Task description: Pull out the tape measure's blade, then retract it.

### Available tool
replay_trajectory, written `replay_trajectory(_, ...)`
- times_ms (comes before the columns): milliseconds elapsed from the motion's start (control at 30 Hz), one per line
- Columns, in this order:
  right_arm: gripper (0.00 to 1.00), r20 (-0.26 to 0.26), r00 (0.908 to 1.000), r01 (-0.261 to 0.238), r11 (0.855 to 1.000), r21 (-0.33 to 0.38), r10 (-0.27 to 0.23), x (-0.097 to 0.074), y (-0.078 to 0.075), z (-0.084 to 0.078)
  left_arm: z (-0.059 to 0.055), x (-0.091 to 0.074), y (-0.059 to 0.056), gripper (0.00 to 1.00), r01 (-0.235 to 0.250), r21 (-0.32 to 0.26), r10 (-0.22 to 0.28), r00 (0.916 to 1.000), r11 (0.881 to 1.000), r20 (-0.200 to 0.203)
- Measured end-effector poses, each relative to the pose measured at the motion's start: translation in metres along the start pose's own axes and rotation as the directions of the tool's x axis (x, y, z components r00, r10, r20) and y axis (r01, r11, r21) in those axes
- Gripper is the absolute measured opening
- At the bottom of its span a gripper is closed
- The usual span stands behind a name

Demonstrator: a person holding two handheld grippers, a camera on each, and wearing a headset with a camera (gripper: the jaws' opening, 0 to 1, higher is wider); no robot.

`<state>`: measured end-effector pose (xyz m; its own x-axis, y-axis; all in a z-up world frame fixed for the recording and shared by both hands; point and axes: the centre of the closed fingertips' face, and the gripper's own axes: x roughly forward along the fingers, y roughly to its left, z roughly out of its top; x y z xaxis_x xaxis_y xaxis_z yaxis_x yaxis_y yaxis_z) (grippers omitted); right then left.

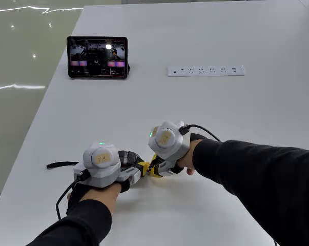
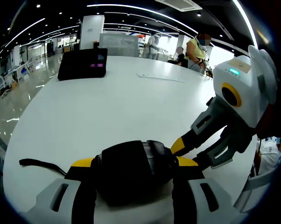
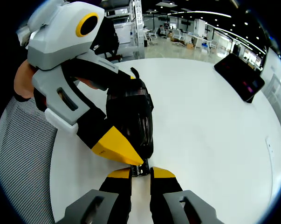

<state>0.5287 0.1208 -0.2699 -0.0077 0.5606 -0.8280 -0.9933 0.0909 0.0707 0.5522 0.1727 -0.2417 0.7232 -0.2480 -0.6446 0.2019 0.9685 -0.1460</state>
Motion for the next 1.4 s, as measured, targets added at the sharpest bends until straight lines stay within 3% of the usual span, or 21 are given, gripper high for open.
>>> replay_trajectory(1400, 0.12, 0.003, 0.9997, 0.026, 0.999, -0.032, -0.026, 0.0042, 0.0026, 0.0039, 0.0014, -0.0003, -0.0002, 0.64, 0.001, -0.005, -0.001, 0.9997, 1.0, 0.022)
